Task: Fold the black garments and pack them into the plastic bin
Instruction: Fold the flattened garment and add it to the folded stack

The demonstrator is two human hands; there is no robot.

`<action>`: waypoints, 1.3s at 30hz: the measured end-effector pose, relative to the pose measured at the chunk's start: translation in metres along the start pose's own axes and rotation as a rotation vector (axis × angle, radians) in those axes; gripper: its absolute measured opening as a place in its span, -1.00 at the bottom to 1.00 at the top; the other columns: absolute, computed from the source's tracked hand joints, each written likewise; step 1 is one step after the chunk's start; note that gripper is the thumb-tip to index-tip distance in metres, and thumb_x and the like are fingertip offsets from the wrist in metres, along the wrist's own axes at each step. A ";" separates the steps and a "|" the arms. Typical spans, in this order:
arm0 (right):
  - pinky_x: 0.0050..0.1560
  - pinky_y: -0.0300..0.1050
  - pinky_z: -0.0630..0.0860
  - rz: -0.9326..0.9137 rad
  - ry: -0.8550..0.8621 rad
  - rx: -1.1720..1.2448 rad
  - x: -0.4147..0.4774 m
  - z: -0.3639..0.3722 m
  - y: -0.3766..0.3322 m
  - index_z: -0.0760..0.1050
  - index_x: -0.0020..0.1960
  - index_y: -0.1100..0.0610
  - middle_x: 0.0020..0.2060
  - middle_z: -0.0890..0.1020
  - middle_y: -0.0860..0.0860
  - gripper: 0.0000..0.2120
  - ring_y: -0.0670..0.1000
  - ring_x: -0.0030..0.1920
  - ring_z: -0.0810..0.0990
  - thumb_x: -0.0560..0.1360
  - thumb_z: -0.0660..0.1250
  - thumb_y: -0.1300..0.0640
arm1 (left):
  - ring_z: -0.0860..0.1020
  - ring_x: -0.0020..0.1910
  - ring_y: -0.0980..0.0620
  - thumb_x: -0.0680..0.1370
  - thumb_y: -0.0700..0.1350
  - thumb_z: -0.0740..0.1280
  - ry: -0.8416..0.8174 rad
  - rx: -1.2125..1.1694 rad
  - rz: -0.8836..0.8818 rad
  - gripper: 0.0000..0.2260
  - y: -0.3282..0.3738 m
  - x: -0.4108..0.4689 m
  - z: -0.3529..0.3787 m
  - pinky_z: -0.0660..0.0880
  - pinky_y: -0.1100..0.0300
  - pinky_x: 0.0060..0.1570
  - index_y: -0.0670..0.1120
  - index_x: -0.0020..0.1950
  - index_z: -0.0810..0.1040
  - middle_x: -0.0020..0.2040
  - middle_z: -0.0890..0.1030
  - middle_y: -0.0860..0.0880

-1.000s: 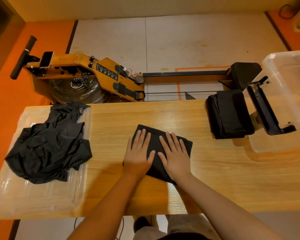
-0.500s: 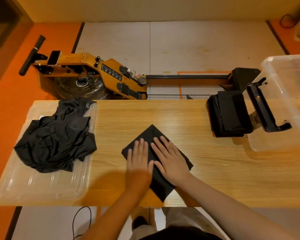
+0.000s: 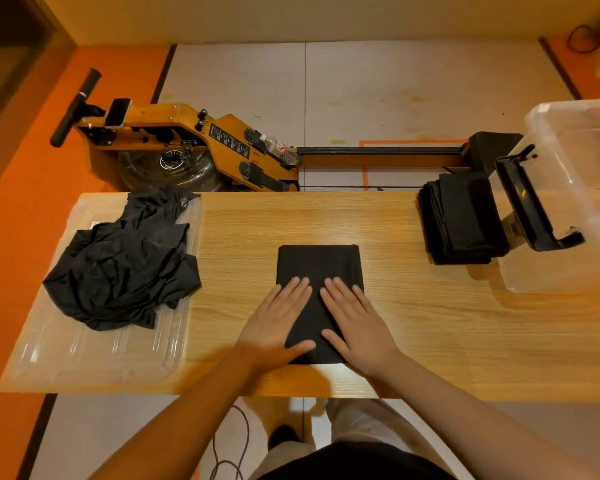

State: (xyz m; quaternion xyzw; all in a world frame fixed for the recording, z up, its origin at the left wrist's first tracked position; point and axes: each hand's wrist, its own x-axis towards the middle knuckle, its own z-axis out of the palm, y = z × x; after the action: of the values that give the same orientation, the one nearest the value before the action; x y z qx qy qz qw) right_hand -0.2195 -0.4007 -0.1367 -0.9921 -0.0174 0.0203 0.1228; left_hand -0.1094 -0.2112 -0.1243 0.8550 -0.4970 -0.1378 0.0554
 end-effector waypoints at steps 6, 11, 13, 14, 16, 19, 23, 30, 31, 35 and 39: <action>0.51 -0.06 -0.12 -0.107 -0.088 0.042 -0.036 0.012 -0.006 0.03 0.56 0.16 0.56 0.04 0.07 -0.17 0.00 0.56 -0.09 0.53 0.08 -0.38 | -0.06 0.57 -0.01 0.50 0.46 0.07 -0.011 0.003 0.022 -0.12 0.012 -0.044 0.032 -0.02 0.01 0.48 -0.12 0.59 0.02 0.59 0.01 -0.07; 0.51 -0.07 -0.18 -0.106 -0.126 0.072 -0.049 0.009 -0.015 -0.02 0.57 0.14 0.56 -0.02 0.05 -0.04 -0.02 0.55 -0.15 0.44 0.07 -0.50 | -0.01 0.56 -0.05 0.41 0.54 0.05 -0.074 0.078 0.011 -0.03 0.021 -0.062 0.034 0.01 -0.01 0.43 -0.13 0.58 0.06 0.58 0.08 -0.10; 0.51 -0.05 -0.16 -0.134 -0.141 0.075 -0.058 0.010 -0.019 -0.01 0.57 0.14 0.56 0.01 0.07 -0.04 0.01 0.56 -0.12 0.44 0.15 -0.46 | -0.04 0.56 -0.04 0.41 0.44 0.21 -0.060 0.109 0.021 -0.07 0.024 -0.073 0.036 -0.03 -0.01 0.45 -0.08 0.58 0.04 0.58 0.07 -0.08; 0.51 -0.05 -0.14 -0.149 -0.138 0.059 -0.063 0.011 -0.021 0.00 0.57 0.15 0.56 0.03 0.07 -0.07 0.03 0.56 -0.09 0.44 0.24 -0.37 | -0.04 0.56 -0.03 0.39 0.35 0.30 -0.046 0.116 0.024 -0.09 0.025 -0.079 0.037 -0.04 -0.01 0.45 -0.06 0.58 0.05 0.58 0.09 -0.07; 0.51 -0.08 -0.13 -0.137 -0.099 0.023 -0.074 0.017 -0.027 0.06 0.56 0.13 0.54 0.14 0.08 -0.11 0.03 0.54 -0.01 0.39 0.45 -0.07 | 0.06 0.55 -0.02 0.34 0.14 0.47 -0.015 0.114 0.030 -0.11 0.028 -0.090 0.038 0.00 -0.02 0.44 -0.04 0.56 0.13 0.56 0.17 -0.06; 0.51 -0.15 -0.14 -0.079 -0.005 0.010 -0.089 0.021 -0.039 0.17 0.51 0.10 0.48 0.28 0.06 -0.11 -0.02 0.50 0.13 0.29 0.53 0.30 | 0.24 0.50 -0.02 0.19 -0.18 0.57 0.032 0.138 0.024 -0.07 0.038 -0.103 0.040 0.09 -0.01 0.46 -0.03 0.51 0.26 0.51 0.29 -0.06; 0.51 -0.18 -0.16 -0.113 0.023 0.034 -0.103 0.024 -0.041 0.27 0.47 0.10 0.46 0.28 0.03 -0.14 -0.06 0.48 0.14 0.26 0.54 0.33 | 0.37 0.43 0.00 0.13 -0.24 0.58 0.048 0.152 0.054 -0.14 0.043 -0.116 0.039 0.23 -0.03 0.39 0.01 0.42 0.43 0.44 0.41 -0.03; 0.30 -0.16 0.39 0.095 -0.048 0.251 -0.107 -0.011 -0.041 0.43 0.37 0.00 0.34 0.50 -0.07 -0.61 -0.08 0.32 0.46 0.55 0.28 0.10 | 0.22 0.43 0.23 0.56 -0.27 0.22 0.085 -0.314 -0.083 -0.54 0.040 -0.119 0.006 0.05 0.11 0.52 0.07 0.42 0.40 0.42 0.37 0.17; 0.18 -0.12 0.48 0.144 -0.044 0.299 -0.101 -0.020 -0.043 0.48 0.29 -0.03 0.20 0.60 -0.06 -0.69 -0.06 0.17 0.57 0.56 0.26 0.08 | 0.29 0.35 0.22 0.59 -0.22 0.20 0.094 -0.385 -0.131 -0.61 0.039 -0.114 0.001 0.20 0.11 0.45 0.09 0.38 0.44 0.35 0.44 0.17; -0.24 0.03 0.50 0.298 -0.009 0.489 -0.065 -0.043 -0.037 0.42 -0.07 -0.09 -0.29 0.62 0.01 -0.94 0.02 -0.27 0.57 0.56 0.23 0.06 | 0.58 0.02 0.06 0.62 -0.11 0.20 0.098 -0.633 -0.280 -0.72 0.024 -0.078 -0.017 0.54 0.08 0.02 0.02 0.32 0.50 0.07 0.64 0.02; -0.13 0.03 0.53 0.494 -0.058 0.606 -0.017 -0.051 -0.021 0.54 -0.07 0.03 -0.20 0.64 0.03 -0.86 0.06 -0.15 0.58 0.54 0.23 0.03 | 0.55 0.05 0.12 0.64 -0.07 0.20 0.098 -0.860 -0.421 -0.77 0.009 -0.034 -0.031 0.51 0.18 0.00 0.01 0.24 0.55 0.08 0.62 0.06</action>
State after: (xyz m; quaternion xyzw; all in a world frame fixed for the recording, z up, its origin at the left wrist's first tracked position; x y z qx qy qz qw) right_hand -0.2350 -0.3934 -0.0816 -0.8843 0.2252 0.0812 0.4009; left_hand -0.1240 -0.1877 -0.0863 0.8419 -0.2079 -0.2987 0.3985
